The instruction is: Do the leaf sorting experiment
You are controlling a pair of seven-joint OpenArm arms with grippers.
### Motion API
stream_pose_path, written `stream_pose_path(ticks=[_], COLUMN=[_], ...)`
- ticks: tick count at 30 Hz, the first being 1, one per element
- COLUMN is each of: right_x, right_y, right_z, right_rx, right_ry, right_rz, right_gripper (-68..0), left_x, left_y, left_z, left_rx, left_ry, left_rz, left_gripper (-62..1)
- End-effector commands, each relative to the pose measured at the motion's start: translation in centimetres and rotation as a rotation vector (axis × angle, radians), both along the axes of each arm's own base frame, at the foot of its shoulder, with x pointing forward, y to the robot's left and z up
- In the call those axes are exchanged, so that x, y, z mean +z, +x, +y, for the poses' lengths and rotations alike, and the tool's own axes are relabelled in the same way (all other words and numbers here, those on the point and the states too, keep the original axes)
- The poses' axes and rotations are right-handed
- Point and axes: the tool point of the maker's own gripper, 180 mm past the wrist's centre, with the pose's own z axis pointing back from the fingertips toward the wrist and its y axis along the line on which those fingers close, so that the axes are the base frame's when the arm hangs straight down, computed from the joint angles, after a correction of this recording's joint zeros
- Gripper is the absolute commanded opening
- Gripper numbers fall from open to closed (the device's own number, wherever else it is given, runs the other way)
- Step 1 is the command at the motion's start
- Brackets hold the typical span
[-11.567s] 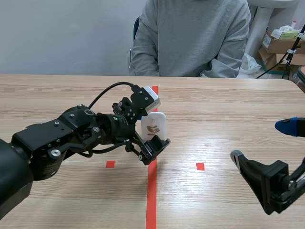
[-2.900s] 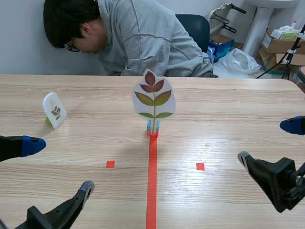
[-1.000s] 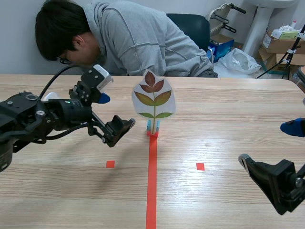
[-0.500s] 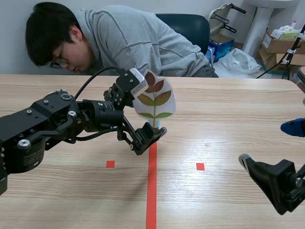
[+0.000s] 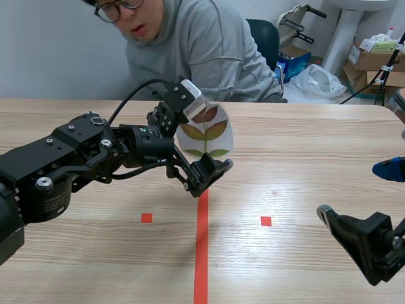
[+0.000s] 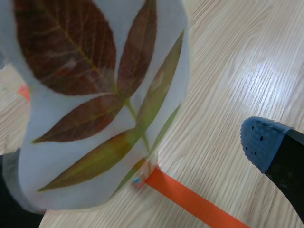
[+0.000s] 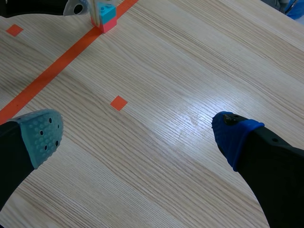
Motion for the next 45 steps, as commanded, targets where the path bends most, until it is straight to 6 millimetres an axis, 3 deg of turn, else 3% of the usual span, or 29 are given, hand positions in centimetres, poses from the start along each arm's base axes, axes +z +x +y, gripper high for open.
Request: stream_pose_path(ticks=[1,10,15,29,40,45], right_x=[0.9,0.9,0.9,0.9,0.9,0.9], right_y=[0.5,0.5,0.5,0.5,0.5,0.5], right_z=[0.1,0.1,0.1,0.1,0.1,0.1], right_rx=[0.008,0.009,0.009,0.009,0.009,0.009], right_ry=[0.002,0.002,0.002,0.002,0.002,-0.001], right_rz=[-0.033,-0.033,-0.033,-0.033,-0.033,-0.033], right_gripper=[-1.9,-1.9,-1.9,-1.9,-1.9,-1.9], left_x=[2.1,2.4,2.5,2.6,2.7,4.4], left_y=[0.7,0.9,1.0,1.0,0.7,0.5], left_z=[-0.9,-1.2,-1.2,-1.3,-1.3,-0.2], left_rx=[-0.004,0.015,0.014,0.014,0.013,0.039], left_ry=[-0.048,-0.06,-0.064,-0.07,-0.08,-0.114], left_rz=[-0.043,-0.053,-0.056,-0.06,-0.059,-0.102], left_gripper=[1.4,1.3,-22.9,-57.3,-57.5,-57.6])
